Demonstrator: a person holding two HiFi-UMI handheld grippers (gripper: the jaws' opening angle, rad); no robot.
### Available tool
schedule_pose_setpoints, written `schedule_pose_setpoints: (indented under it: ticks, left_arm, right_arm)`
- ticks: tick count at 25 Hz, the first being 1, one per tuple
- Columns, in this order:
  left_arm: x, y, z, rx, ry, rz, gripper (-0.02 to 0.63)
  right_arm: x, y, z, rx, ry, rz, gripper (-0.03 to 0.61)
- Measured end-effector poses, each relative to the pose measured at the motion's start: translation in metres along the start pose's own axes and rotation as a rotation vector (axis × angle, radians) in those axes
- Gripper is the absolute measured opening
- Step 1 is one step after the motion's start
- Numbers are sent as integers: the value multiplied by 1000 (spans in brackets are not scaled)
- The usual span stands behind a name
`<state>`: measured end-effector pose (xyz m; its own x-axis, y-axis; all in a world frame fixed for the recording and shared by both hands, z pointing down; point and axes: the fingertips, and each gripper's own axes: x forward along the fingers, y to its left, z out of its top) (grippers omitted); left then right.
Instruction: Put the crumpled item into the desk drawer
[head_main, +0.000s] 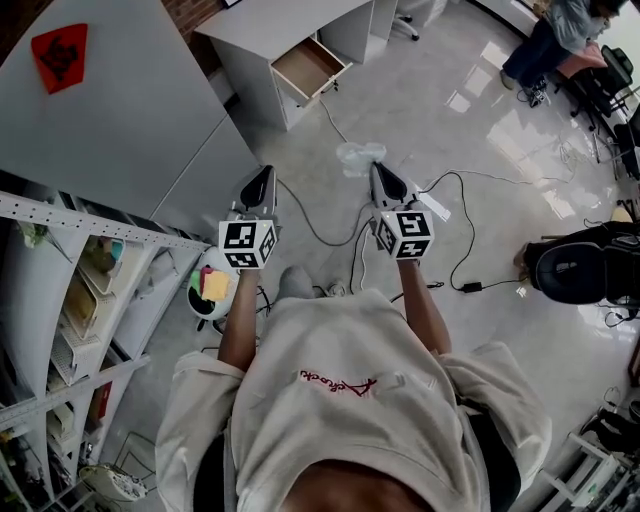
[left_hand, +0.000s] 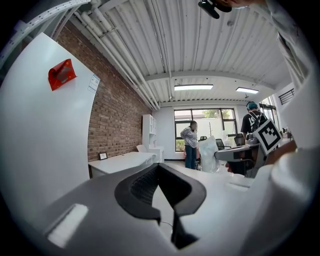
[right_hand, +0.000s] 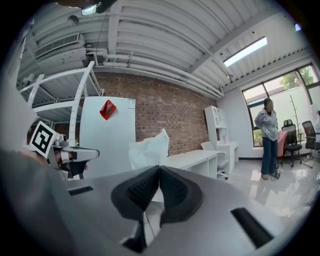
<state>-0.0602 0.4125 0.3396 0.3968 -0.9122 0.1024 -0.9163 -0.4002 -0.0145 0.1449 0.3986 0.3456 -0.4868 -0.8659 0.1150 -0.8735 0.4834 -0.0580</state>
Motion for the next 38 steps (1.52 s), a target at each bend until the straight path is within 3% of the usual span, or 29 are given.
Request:
schedule_pose_setpoints:
  ticks: [8,17,28,38]
  left_arm:
    - [26,8,-6,-3,2,-6,8]
    - [116,42,0,8,-12,-69,8]
    - [229,120,27,-4,-30,-134,8]
    - [317,210,22,-35,-16,-180,8]
  right_arm:
    - [24,-8,-6,-4,15,8,12]
    - [105,-37,1,-17,25,-13,12]
    - [231,-73,45,-35,3,-72,12]
    - [352,-81,57,-38,14,-115,12]
